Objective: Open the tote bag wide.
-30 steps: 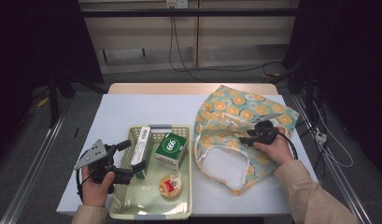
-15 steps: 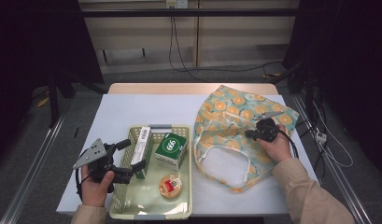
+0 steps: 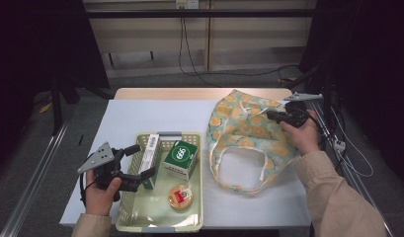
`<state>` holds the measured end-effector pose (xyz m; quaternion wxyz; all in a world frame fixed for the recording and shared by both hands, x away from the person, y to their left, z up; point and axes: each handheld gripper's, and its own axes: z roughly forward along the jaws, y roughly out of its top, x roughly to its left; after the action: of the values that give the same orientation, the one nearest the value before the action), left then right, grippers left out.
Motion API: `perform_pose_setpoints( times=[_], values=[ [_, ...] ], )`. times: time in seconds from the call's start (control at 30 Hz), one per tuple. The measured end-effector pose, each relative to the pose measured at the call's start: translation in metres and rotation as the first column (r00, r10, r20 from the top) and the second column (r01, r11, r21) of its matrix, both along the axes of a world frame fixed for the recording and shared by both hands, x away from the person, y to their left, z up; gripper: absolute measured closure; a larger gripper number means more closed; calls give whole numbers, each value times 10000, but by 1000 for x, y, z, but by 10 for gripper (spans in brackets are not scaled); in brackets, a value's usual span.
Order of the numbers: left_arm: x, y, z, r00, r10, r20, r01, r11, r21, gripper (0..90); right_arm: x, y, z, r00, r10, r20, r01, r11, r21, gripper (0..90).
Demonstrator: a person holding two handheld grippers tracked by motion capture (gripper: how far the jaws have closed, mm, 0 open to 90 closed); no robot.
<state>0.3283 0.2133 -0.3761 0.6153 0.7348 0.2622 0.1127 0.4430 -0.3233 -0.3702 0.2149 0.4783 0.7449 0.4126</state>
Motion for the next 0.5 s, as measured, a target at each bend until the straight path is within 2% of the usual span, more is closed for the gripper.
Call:
perform_pose_setpoints(
  times=[0.17,0.3,0.4,0.5],
  values=[
    [4,-1,10,9999,-99,33,98,10000,15,30,3,1,1,9987,-258,429,256,9996,73,900],
    [6,-4,16,9997,-227,104,227,9997,53,30,4,4,-5,9997,-69,224,72,9999,-126,900],
    [6,-7,15,9997,-256,45,257,9997,-61,30,4,5,-9,9999,-7,127,9,9999,-123,900],
    [7,-9,15,9996,-282,12,282,9996,15,30,3,4,-13,10000,-10,61,11,9999,-150,900]
  ],
)
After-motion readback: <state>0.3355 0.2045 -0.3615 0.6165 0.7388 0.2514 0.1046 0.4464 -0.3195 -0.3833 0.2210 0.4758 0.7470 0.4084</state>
